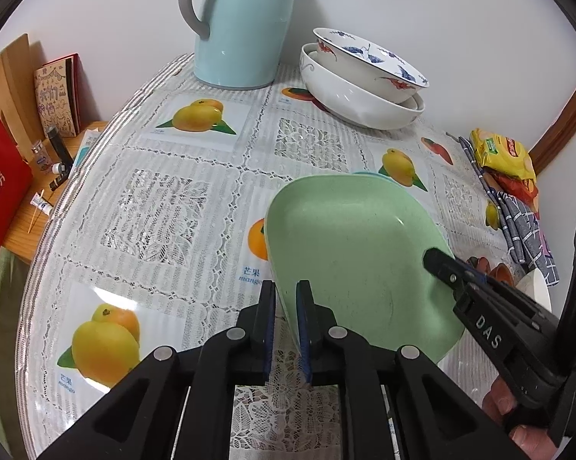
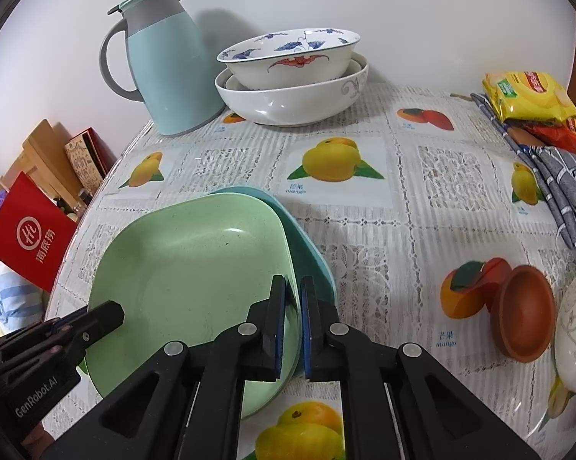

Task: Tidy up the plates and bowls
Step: 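Lower the green plate onto the blue plate and open both grippers, then withdraw both grippers from the stacked plates, then close the left gripper on one brown clay bowl while the right grips the other, then lower the right gripper's brown bowl into the white bowl while the left holds its brown bowl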

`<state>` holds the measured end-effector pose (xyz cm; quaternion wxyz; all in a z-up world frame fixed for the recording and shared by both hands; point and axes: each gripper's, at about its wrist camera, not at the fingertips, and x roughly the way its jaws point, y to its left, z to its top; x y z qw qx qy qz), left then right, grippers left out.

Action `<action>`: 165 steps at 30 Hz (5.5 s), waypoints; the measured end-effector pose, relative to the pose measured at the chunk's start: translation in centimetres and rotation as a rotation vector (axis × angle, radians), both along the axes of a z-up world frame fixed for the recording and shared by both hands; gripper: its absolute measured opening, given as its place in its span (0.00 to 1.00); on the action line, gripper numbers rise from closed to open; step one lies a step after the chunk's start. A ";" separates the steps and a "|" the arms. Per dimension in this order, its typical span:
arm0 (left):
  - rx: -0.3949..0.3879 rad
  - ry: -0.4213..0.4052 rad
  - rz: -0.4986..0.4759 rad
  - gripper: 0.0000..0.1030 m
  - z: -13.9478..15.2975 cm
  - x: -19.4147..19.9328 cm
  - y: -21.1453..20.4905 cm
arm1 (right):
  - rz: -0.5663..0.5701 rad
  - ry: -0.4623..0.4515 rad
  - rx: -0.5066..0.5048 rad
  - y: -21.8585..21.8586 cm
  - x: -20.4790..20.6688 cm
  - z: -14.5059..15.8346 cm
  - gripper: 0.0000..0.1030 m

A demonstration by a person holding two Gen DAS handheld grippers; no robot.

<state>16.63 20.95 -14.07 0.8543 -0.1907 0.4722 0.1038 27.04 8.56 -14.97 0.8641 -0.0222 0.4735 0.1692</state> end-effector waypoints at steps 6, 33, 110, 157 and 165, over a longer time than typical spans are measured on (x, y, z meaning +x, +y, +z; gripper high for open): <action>-0.007 0.006 -0.011 0.16 0.1 0.1 -0.4 | 0.008 0.010 0.002 0.0 1.1 -0.3 0.11; 0.053 -0.040 -0.091 0.37 3.6 -2.0 -5.3 | -0.049 -0.214 -0.043 -6.6 -5.1 5.6 0.69; 0.022 0.041 -0.320 0.09 -2.4 11.9 -24.1 | -0.563 -0.010 0.027 -36.6 -8.3 -2.0 0.11; -0.009 -0.107 -0.304 0.09 6.5 7.3 -20.5 | -0.487 -0.191 0.103 -31.6 -6.8 7.7 0.09; -0.009 -0.104 -0.301 0.09 6.2 7.7 -20.2 | -0.459 -0.147 0.091 -30.2 -5.0 6.1 0.09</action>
